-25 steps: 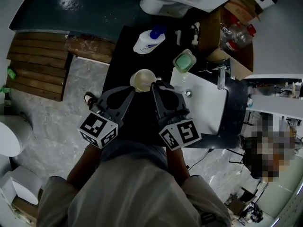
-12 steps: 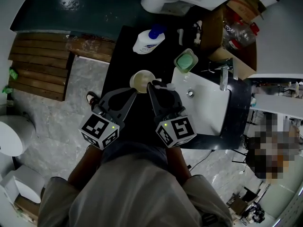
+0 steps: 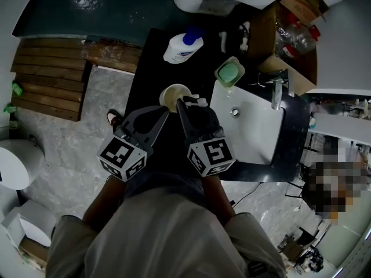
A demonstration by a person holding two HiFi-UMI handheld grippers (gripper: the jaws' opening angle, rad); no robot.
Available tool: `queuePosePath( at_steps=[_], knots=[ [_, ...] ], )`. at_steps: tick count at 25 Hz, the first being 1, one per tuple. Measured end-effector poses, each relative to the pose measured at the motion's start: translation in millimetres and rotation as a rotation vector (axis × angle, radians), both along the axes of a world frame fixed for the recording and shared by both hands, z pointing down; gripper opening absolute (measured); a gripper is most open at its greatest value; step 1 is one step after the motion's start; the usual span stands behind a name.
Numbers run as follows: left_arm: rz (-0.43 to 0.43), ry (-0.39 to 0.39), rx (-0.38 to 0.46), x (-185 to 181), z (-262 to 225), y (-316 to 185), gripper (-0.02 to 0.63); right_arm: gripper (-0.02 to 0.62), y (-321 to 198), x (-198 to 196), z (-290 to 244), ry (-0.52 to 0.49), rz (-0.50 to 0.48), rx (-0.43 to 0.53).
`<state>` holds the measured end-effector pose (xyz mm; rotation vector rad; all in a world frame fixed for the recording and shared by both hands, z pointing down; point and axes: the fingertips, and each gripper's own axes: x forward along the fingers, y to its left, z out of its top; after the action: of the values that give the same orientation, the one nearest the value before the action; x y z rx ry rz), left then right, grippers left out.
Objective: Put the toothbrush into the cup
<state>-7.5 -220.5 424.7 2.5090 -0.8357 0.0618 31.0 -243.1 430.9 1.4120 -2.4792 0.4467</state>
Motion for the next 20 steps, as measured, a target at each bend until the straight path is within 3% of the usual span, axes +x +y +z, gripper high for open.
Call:
queuePosePath(
  at_steps=[20],
  knots=[
    [-0.035,0.024,-0.053,-9,14,-2,0.009,0.058,0,-11,31,0.105,-0.057,-0.075]
  ],
)
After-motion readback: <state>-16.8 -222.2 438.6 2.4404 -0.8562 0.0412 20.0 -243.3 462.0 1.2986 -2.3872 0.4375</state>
